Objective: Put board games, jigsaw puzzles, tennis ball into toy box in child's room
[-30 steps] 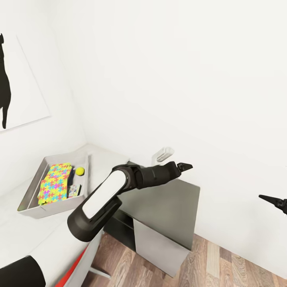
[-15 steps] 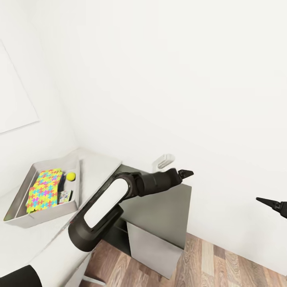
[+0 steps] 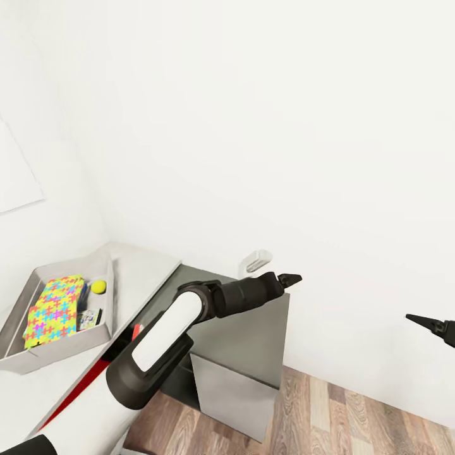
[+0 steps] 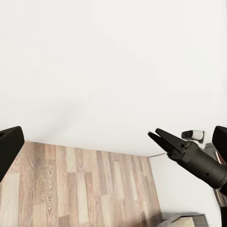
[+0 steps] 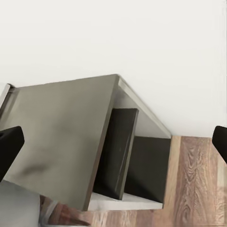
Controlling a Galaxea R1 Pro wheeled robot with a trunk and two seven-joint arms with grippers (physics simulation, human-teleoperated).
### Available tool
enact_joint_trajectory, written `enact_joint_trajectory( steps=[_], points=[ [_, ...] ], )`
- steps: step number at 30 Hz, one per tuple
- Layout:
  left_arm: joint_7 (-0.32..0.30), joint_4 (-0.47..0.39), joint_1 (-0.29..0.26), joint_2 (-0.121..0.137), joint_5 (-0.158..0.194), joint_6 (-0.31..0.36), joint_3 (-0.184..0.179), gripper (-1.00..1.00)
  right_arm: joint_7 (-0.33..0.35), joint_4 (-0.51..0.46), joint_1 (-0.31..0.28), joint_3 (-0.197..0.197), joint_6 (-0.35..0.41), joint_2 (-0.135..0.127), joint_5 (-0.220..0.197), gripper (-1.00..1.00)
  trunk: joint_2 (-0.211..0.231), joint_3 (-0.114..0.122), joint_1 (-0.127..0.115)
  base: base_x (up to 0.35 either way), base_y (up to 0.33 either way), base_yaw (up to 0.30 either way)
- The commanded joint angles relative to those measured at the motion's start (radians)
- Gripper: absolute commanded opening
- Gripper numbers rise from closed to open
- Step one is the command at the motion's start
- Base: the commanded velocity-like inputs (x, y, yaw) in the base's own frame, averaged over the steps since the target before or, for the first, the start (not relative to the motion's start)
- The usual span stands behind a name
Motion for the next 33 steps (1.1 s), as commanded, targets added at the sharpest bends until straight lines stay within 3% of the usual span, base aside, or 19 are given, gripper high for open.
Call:
enact_joint_trajectory(
  steps=[1, 21, 29, 33],
  points=[
    [0.008, -0.001, 0.000, 0.000, 0.007, 0.001, 0.002, 1.00, 0.010, 0.000, -0.002, -0.001, 0.004, 0.000, 0.009, 1.00, -0.002, -0.001, 0.000, -0.204, 0.000, -0.147],
    [0.001, -0.001, 0.006, 0.001, -0.001, 0.000, 0.009, 1.00, 0.010, 0.003, -0.001, 0.000, 0.004, 0.000, 0.009, 1.00, -0.002, 0.030, 0.000, -0.291, 0.000, -0.147],
    [0.001, -0.001, 0.007, 0.004, -0.001, -0.001, 0.009, 1.00, 0.009, 0.005, -0.001, 0.004, 0.004, 0.001, 0.010, 1.00, -0.002, 0.042, 0.000, -0.129, 0.000, -0.146],
    [0.003, 0.000, 0.010, 0.008, -0.001, -0.002, 0.009, 1.00, 0.009, 0.011, -0.001, 0.027, 0.004, 0.004, 0.013, 1.00, -0.002, 0.048, 0.000, -0.043, 0.000, -0.138]
  ],
)
